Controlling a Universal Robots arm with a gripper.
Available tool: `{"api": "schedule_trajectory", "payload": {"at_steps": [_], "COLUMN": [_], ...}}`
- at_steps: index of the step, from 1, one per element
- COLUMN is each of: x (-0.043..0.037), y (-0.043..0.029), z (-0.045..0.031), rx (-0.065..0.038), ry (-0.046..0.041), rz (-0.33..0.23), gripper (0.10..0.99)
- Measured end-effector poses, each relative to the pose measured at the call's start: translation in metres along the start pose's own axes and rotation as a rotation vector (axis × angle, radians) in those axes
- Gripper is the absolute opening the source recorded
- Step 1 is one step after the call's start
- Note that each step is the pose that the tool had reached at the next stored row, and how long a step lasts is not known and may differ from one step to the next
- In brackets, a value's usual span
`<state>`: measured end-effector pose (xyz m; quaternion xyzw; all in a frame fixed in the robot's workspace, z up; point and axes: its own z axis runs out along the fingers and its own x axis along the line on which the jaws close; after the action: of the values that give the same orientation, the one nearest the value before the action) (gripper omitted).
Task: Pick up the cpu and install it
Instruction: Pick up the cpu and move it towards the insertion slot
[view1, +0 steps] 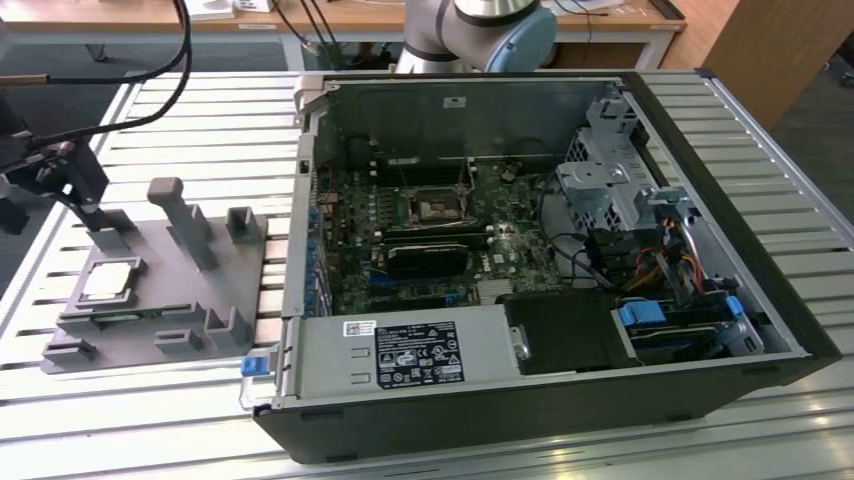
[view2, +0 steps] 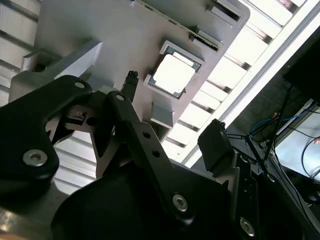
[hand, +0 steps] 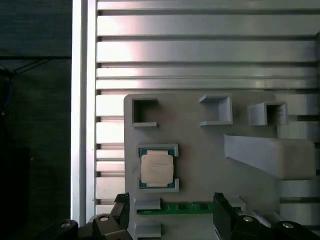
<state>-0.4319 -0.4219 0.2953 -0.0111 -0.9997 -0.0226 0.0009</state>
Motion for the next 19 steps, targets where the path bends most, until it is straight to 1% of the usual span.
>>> {"api": "schedule_trajectory", "payload": {"at_steps": [2, 3, 4, 10, 12, 13, 19], "x": [0.0011, 0.0026, 0.0035, 0.0062, 0.0069, 0.0072, 0.0090], "y": [-0.0002, -0.0003, -0.0005, -0.0010, -0.0012, -0.0012, -0.0018], "z": [0.0036, 0.0073, 0.0095, 0.0203, 0.0231, 0.0244, 0.0335], "rx": [0.000, 0.000, 0.000, 0.000, 0.000, 0.000, 0.000], "ry": [0.0000, 0.0000, -0.0004, -0.0017, -0.0013, -0.0011, -0.0002], "rz": [0.000, 0.000, 0.000, -0.004, -0.015, -0.020, -0.038], "gripper": [0.761, 0.761, 0.761, 0.761, 0.745, 0.678, 0.678]}}
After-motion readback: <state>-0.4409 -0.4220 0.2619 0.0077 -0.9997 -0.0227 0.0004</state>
